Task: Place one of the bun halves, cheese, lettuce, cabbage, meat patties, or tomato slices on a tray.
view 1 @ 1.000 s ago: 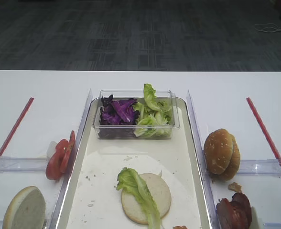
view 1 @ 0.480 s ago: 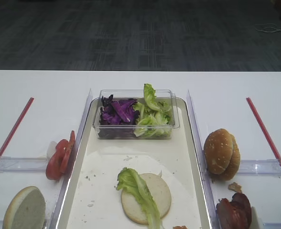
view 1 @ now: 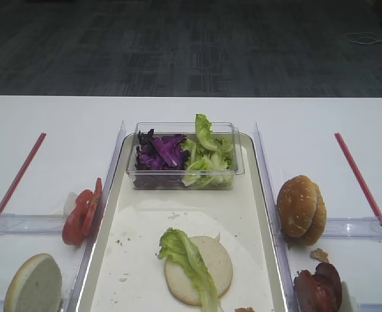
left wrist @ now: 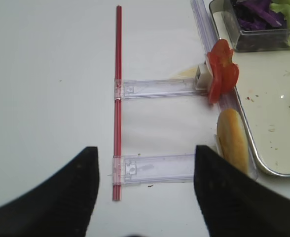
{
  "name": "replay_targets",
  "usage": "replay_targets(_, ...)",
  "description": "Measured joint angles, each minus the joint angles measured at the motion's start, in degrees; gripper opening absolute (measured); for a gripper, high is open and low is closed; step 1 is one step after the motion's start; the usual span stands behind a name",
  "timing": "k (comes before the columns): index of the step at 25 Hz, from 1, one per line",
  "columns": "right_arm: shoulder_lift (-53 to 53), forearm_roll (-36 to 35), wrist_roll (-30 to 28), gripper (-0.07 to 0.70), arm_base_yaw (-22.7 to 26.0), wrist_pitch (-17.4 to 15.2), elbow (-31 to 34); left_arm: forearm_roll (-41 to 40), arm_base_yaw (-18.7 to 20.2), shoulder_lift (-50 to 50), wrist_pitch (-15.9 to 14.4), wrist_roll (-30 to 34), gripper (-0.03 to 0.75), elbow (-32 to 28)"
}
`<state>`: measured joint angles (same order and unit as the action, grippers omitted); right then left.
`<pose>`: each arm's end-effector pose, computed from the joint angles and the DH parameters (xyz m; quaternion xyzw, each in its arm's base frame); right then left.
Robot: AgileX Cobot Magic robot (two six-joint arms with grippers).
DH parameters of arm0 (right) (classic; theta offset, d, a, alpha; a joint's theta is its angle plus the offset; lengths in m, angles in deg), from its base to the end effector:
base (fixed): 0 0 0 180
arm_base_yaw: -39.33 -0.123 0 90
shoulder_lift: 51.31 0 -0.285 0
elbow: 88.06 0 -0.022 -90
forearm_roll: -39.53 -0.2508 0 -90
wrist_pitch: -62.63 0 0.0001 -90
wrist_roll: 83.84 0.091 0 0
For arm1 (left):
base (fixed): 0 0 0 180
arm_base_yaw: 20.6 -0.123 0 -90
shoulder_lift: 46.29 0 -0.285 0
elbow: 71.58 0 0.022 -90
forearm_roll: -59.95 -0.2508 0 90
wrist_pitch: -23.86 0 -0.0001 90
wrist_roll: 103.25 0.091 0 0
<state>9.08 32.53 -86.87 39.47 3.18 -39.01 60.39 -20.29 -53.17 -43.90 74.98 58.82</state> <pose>0.1207 0.0093 0.2193 0.0007 0.9938 0.0526 0.0981 -0.0108 -0.0006 0.2627 -0.0109 0.8839 -0.0123 0.4675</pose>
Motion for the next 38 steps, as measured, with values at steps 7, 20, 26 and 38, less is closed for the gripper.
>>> replay_targets(7, -8.6, 0.3, 0.0, 0.439, 0.0, -2.6, 0.7, 0.0, 0.0, 0.0, 0.0, 0.0, 0.400, 0.0)
replay_targets(20, -19.3, 1.0, 0.0, 0.438, 0.0, -3.9, 1.4, 0.0, 0.0, 0.0, 0.0, 0.0, 0.400, 0.0)
replay_targets(26, -21.4, 1.1, 0.0, 0.438, 0.0, -4.1, 1.4, 0.0, 0.0, 0.0, 0.0, 0.0, 0.400, 0.0)
replay_targets(38, -27.1, 1.1, 0.0, 0.438, 0.0, -4.4, 1.4, 0.0, 0.0, 0.0, 0.0, 0.0, 0.400, 0.0)
